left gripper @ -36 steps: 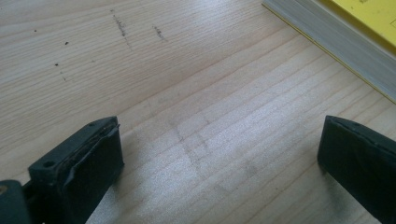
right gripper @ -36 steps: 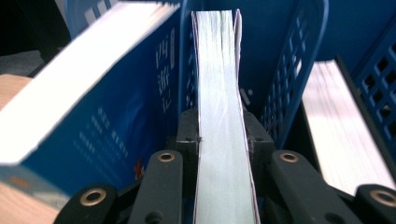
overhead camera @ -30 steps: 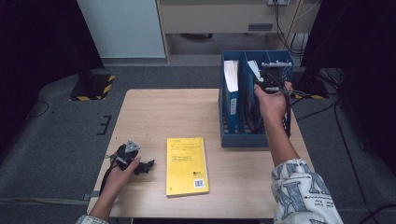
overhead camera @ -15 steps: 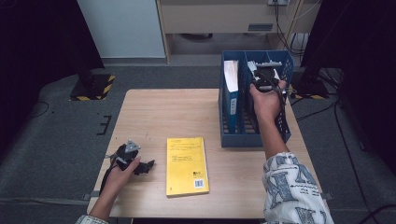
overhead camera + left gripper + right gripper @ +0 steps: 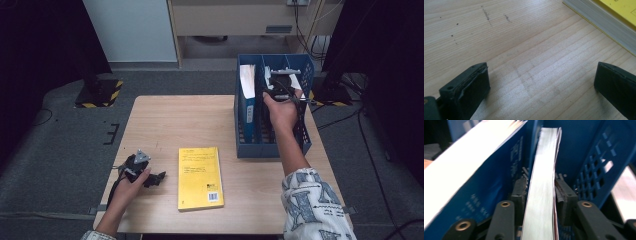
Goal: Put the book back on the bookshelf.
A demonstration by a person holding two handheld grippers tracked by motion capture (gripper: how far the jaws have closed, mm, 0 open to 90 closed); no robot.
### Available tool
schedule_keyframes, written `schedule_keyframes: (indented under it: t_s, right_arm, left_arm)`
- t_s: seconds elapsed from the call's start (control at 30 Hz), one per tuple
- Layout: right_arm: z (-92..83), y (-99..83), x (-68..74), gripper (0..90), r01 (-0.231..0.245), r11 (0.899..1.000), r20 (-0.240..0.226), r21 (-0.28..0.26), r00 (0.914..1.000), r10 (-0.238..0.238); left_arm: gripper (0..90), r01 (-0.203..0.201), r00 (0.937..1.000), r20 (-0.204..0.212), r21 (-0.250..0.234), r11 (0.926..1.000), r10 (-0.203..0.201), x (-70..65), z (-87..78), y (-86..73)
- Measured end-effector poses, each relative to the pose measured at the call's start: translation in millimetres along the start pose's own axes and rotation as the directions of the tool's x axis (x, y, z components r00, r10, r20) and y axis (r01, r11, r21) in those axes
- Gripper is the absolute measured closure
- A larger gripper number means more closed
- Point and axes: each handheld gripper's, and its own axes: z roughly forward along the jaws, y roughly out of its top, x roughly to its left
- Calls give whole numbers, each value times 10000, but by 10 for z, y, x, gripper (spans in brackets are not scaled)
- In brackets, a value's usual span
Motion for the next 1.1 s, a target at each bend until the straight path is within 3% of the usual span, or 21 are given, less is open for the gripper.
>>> schedule_keyframes:
  t_s: [0.43, 0.73, 0.9, 1.1]
  right_arm:
    - [-125, -60, 11, 546, -198, 9997, -530, -112, 9984, 192]
    - [-211, -101, 12, 552, -246, 9997, -677, 8, 9974, 246]
    - [-215, -100, 17, 675, 44, 9999, -384, 122, 9993, -40]
    - [-213, -92, 12, 727, 379, 9993, 56, 6, 9993, -379]
  left_arm:
    - [0, -24, 10000, 25, 0, 10000, 24, -3, 4, 3]
    - [0, -32, 10000, 24, 18, 10000, 32, -9, 2, 3]
    - [0, -33, 10000, 29, 15, 10000, 33, -9, 2, 4]
    - [0, -51, 10000, 41, 17, 10000, 51, -9, 3, 5]
